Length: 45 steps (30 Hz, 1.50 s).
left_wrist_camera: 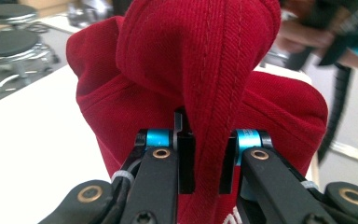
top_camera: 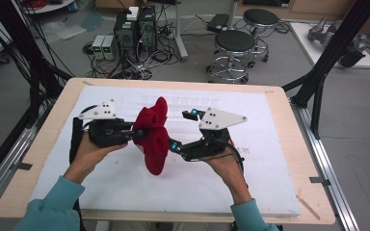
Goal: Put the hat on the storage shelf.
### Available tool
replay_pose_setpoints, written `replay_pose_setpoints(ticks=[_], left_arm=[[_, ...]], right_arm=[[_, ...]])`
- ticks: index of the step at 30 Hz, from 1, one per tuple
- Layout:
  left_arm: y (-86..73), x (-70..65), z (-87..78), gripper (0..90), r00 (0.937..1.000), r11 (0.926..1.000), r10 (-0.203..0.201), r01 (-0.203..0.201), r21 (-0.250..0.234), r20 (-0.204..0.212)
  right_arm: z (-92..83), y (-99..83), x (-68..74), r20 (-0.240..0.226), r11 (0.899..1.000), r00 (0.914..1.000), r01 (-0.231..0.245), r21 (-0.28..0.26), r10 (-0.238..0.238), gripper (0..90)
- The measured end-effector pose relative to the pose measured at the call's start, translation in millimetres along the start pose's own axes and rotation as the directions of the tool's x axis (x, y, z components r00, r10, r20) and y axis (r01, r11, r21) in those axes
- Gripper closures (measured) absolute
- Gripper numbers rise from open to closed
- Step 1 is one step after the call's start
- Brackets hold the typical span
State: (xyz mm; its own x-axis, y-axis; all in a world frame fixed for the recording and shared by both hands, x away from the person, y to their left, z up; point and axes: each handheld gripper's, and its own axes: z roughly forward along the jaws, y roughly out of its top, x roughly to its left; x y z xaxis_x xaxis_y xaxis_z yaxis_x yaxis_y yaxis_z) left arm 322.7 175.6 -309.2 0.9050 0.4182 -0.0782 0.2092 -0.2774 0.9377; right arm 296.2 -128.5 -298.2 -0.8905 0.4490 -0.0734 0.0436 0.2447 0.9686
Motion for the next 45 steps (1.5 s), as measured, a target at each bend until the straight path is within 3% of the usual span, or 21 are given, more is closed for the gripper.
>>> replay_pose_setpoints(ticks=[5, 9, 14, 19, 26, 32, 40, 42, 45], left_arm=[[3.9, 2.0, -2.0, 83.5, 0.9968, 0.9991, -0.027, 0.024, -0.035, -0.075], [9.1, 1.3, -3.0, 83.5, 0.9903, 0.9965, -0.042, 0.032, -0.078, -0.132], [18.7, -1.7, -2.9, 83.5, 0.9849, 0.9927, -0.046, 0.027, -0.118, -0.167], [25.4, -4.5, -1.3, 83.5, 0.9859, 0.9918, -0.042, 0.021, -0.126, -0.162], [27.2, -7.3, 3.3, 83.4, 0.9878, 0.9941, -0.026, 0.009, -0.109, -0.154], [27.5, -8.1, 5.8, 83.4, 0.9879, 0.9935, -0.026, 0.009, -0.114, -0.153], [27.7, -8.6, 6.1, 83.4, 0.9888, 0.9923, -0.023, 0.004, -0.123, -0.148], [27.6, -8.3, 6.5, 83.3, 0.9885, 0.9923, -0.024, 0.005, -0.124, -0.15], [27.2, -8.1, 7.4, 83.2, 0.9884, 0.993, -0.018, 0.0, -0.118, -0.151]], right_arm=[[0.3, -10.9, 4.3, 0.012, 0.999, 0.9989, -0.045, 0.028, 0.044, 11.6], [4.3, -18.4, 7.5, 0.011, 0.996, 0.9976, -0.069, 0.048, 0.068, 12.0], [12.6, -24.6, 12.9, -0.016, 0.994, 0.9965, -0.081, 0.068, 0.082, 15.2], [18.9, -28.3, 13.0, -0.018, 0.993, 0.9953, -0.093, 0.073, 0.095, 19.4], [19.6, -28.6, 13.5, -0.027, 0.992, 0.9944, -0.1, 0.078, 0.102, 32.7], [19.8, -29.4, 12.7, -0.029, 0.991, 0.9949, -0.094, 0.096, 0.097, 48.5], [22.3, -30.8, 10.7, -0.046, 0.983, 0.9887, -0.136, 0.125, 0.143, 72.0], [23.0, -31.2, 10.2, -0.058, 0.98, 0.9858, -0.149, 0.132, 0.157, 81.4], [24.2, -31.3, 10.3, -0.077, 0.979, 0.9845, -0.146, 0.141, 0.158, 84.6]])
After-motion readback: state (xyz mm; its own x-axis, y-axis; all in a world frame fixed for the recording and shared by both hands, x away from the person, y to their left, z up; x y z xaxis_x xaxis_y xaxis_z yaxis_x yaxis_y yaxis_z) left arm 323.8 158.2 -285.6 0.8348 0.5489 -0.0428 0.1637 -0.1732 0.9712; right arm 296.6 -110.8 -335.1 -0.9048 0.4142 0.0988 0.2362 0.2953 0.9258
